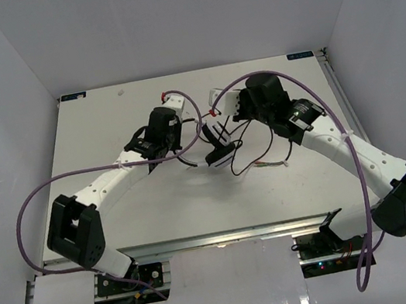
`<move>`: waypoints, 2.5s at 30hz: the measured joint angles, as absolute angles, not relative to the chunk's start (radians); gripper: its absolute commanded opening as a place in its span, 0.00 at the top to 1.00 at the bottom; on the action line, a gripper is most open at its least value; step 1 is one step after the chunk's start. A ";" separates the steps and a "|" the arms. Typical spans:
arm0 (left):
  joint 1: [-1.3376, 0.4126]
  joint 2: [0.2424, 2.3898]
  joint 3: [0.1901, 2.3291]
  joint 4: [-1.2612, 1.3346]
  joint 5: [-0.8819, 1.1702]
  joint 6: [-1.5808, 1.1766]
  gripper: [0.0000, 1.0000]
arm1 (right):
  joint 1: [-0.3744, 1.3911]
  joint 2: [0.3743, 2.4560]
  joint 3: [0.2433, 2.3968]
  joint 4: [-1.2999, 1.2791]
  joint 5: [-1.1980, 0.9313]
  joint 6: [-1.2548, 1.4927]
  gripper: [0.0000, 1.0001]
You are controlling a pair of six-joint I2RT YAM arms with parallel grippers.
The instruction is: Wrap the headphones
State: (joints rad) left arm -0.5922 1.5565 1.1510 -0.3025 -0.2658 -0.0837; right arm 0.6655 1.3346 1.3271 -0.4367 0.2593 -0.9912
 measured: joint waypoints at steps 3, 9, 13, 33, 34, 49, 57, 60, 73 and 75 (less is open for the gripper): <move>-0.592 1.497 1.143 -0.281 -0.277 -0.025 1.00 | 0.643 1.334 1.317 -0.434 0.222 -0.986 0.90; -0.591 1.456 1.143 -0.236 -0.319 0.085 1.00 | 0.610 1.328 1.312 -0.453 0.054 -0.949 0.90; -0.592 1.452 1.127 -0.233 -0.314 0.160 1.00 | 0.592 1.324 1.312 -0.451 0.017 -0.945 0.90; -0.644 1.327 1.054 -0.289 -0.128 0.223 1.00 | 0.531 1.447 1.391 -0.415 -0.171 -0.842 0.86; -0.645 1.325 1.054 -0.290 -0.117 0.216 1.00 | 0.520 1.456 1.397 -0.412 -0.200 -0.823 0.86; -0.669 1.312 1.028 -0.293 -0.022 0.158 1.00 | 0.479 1.516 1.437 -0.375 -0.454 -0.562 0.92; -0.681 1.337 1.059 -0.315 0.021 0.140 1.00 | 0.440 1.516 1.339 -0.284 -0.458 -0.502 0.92; -0.682 1.328 1.071 -0.327 0.028 0.126 1.00 | 0.391 1.516 1.283 -0.257 -0.504 -0.474 0.92; -0.683 1.283 1.213 -0.406 0.079 0.051 1.00 | 0.288 1.507 1.139 -0.059 -0.896 -0.349 0.86; -0.683 1.283 1.244 -0.414 0.101 0.031 1.00 | 0.288 1.520 1.139 -0.023 -0.948 -0.328 0.86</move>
